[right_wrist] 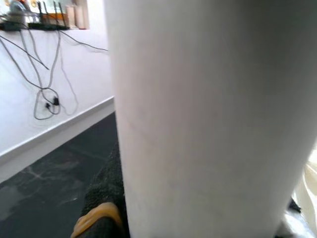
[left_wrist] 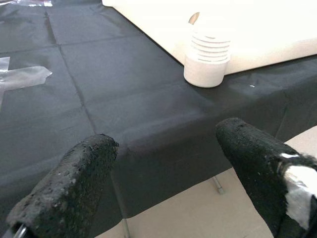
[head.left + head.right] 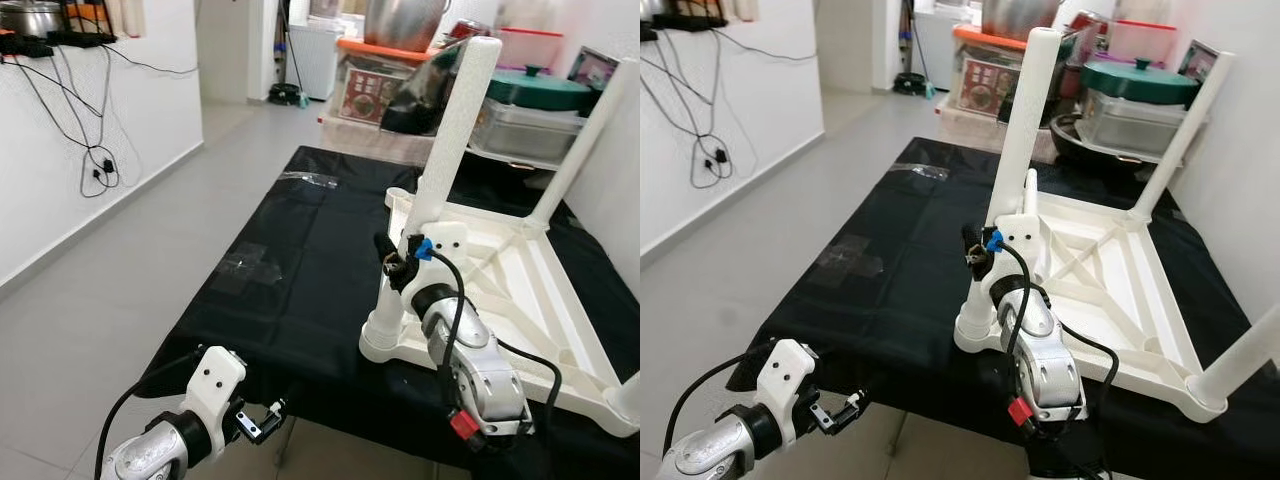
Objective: Building children table
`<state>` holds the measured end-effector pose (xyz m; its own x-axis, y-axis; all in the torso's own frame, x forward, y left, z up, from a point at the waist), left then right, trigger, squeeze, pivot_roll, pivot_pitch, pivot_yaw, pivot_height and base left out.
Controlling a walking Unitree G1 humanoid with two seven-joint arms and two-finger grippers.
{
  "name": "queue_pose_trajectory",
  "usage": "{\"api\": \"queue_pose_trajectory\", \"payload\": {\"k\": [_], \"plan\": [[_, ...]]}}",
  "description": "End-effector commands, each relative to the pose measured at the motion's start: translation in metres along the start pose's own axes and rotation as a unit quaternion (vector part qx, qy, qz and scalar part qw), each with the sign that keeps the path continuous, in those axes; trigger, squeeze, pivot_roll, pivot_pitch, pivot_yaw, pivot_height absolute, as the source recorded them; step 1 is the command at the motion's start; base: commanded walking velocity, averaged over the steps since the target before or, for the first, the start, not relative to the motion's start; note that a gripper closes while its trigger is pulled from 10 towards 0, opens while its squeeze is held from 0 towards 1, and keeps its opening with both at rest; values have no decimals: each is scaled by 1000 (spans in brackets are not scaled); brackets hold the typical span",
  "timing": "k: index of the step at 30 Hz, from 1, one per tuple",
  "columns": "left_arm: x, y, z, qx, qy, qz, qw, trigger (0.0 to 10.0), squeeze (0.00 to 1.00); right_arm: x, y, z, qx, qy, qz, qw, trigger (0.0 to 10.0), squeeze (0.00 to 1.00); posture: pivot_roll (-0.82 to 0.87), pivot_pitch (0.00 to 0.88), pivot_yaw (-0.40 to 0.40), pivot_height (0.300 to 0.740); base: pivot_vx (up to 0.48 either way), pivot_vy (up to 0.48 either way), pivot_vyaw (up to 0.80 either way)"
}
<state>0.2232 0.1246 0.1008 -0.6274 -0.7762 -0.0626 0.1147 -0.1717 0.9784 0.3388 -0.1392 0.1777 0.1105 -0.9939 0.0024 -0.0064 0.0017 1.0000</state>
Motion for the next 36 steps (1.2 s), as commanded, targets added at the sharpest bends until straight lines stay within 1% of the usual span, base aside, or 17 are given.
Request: {"api": "queue_pose_trajectory", "payload": {"k": [1, 6, 10, 15, 16, 17, 19, 20, 21, 23, 25, 26, 28, 29, 30, 31, 36], "plan": [[1, -2, -2, -1, 2, -1, 1000, 10000, 0, 21, -47, 6, -109, -60, 29, 992, 0, 0, 58, 0, -108, 740, 0, 0, 0], [0, -2, -3, -1, 4, -2, 1000, 10000, 0, 28, -48, 7, -112, -99, 52, 987, 0, 0, 58, 0, -109, 740, 0, 0, 0], [0, -2, -3, -1, 5, -2, 1000, 10000, 0, 27, -48, 8, -110, -100, 51, 988, 0, 0, 57, 0, -108, 740, 0, 0, 0], [0, -3, -4, -2, 4, -2, 1000, 10000, 0, 8, -51, 7, -115, -25, 30, 993, 0, 0, 56, 0, -108, 740, 0, 0, 0], [0, -3, -4, -2, 4, -2, 1000, 10000, 0, -1, -51, 7, -117, 14, 12, 993, 0, 0, 56, 0, -108, 740, 0, 0, 0], [0, -3, -4, -3, 4, -2, 1000, 10000, 0, -16, -48, 8, -107, 87, -7, 990, 0, 0, 57, 0, -107, 740, 0, 0, 0], [0, -3, -4, -3, 4, -2, 1000, 10000, 0, -16, -48, 8, -107, 87, -7, 990, 0, 0, 57, 0, -107, 740, 0, 0, 0], [0, -3, -4, -3, 4, -2, 1000, 10000, 0, -26, -45, 10, -99, 136, -20, 985, 0, 0, 57, 0, -107, 740, 0, 0, 0], [0, -3, -4, -3, 4, -2, 1000, 10000, 0, -26, -45, 10, -99, 136, -20, 985, 0, 0, 57, 0, -107, 740, 0, 0, 0], [-1, -4, -5, -4, 3, -3, 1000, 10000, 0, -49, -28, 27, -61, 310, -33, 948, 0, 0, 59, 0, -107, 740, 0, 0, 0], [-1, -4, -5, -5, 2, -3, 1000, 10000, 0, -55, -20, 40, -43, 396, -25, 917, 0, 0, 59, 0, -107, 740, 0, 0, 0], [-1, -4, -5, -5, 2, -3, 1000, 10000, 0, -55, -20, 40, -43, 396, -25, 917, 0, 0, 59, 0, -107, 740, 0, 0, 0], [-1, -4, -5, -5, 3, -4, 1000, 10000, 0, -55, -18, 42, -39, 411, -22, 910, 0, 0, 59, 0, -107, 740, 0, 0, 0], [-2, -5, -5, -6, 3, -4, 1000, 10000, 0, -54, -16, 44, -36, 429, -20, 902, 0, 0, 62, 0, -110, 740, 0, 0, 0], [-2, -5, -5, -6, 3, -4, 1000, 10000, 0, -54, -16, 44, -36, 429, -20, 902, 0, 0, 62, 0, -110, 740, 0, 0, 0], [-2, -6, -5, -6, 3, -3, 1000, 10000, 0, -52, -13, 49, -36, 463, -31, 885, 0, 0, 64, 0, -111, 740, 0, 0, 0], [-1, -7, -5, -8, 1, -3, 1000, 10000, 0, -50, -14, 49, -38, 484, -37, 874, 0, 0, 69, 0, -113, 740, 0, 0, 0]]}}
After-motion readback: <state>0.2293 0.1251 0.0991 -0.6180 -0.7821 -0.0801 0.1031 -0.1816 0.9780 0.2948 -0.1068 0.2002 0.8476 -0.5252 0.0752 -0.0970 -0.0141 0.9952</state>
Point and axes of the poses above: a point about 5 cm out from each wrist's last joint towards the gripper, its own z axis pointing back from the gripper into the wrist, its own y axis along the axis of the wrist's last joint, x = y × z, the point moved 2 cm from there along -z, pointing out of the wrist towards the gripper
